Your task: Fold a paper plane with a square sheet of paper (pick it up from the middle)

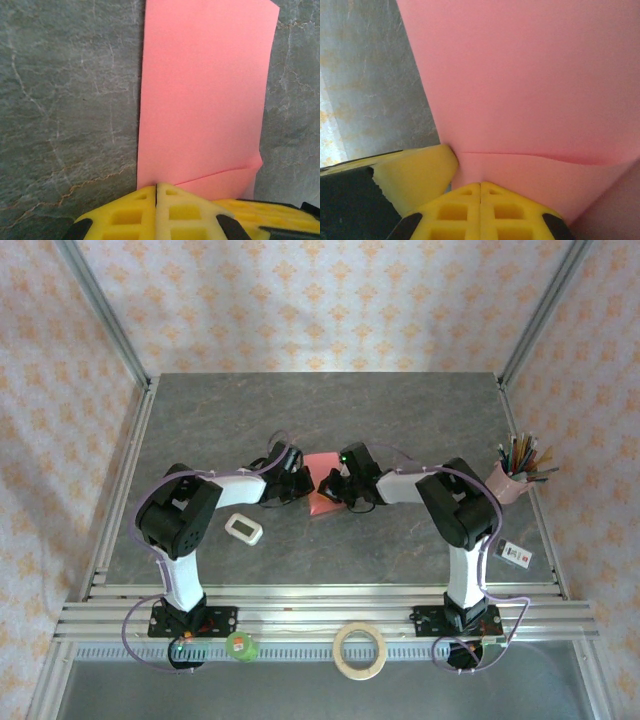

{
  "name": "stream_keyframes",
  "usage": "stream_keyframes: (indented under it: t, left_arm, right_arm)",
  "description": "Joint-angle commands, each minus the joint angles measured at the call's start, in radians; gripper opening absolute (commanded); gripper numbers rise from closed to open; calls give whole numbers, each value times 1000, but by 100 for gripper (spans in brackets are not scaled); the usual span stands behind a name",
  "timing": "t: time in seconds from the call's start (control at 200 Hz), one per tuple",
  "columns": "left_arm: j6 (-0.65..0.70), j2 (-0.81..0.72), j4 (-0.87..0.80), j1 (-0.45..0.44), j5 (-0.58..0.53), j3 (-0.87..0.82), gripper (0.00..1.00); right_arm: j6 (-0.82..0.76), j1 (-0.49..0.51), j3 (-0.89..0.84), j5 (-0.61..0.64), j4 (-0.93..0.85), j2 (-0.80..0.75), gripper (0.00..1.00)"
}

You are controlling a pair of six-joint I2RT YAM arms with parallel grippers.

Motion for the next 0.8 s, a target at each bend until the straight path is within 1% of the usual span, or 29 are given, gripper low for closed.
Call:
stream_keyframes:
  t: [0.0, 0.27, 0.546, 0.601, 0.796]
  left_arm:
    - [34, 42, -96, -5, -58, 1, 0]
    - [48, 41, -105, -5, -57, 5, 0]
    - [52, 42, -109, -5, -59, 10, 0]
    - [54, 71, -109, -5, -59, 10, 0]
    - [56, 74, -112, -5, -56, 14, 0]
  right_arm:
    - [-54, -21, 29, 66, -79, -20, 1]
    - [-88, -42, 50, 94, -118, -4, 1]
    - [-134, -48, 100, 80, -135, -23, 1]
    - [-150, -50, 113, 75, -143, -16, 1]
    - [-194, -49, 146, 80, -176, 22, 1]
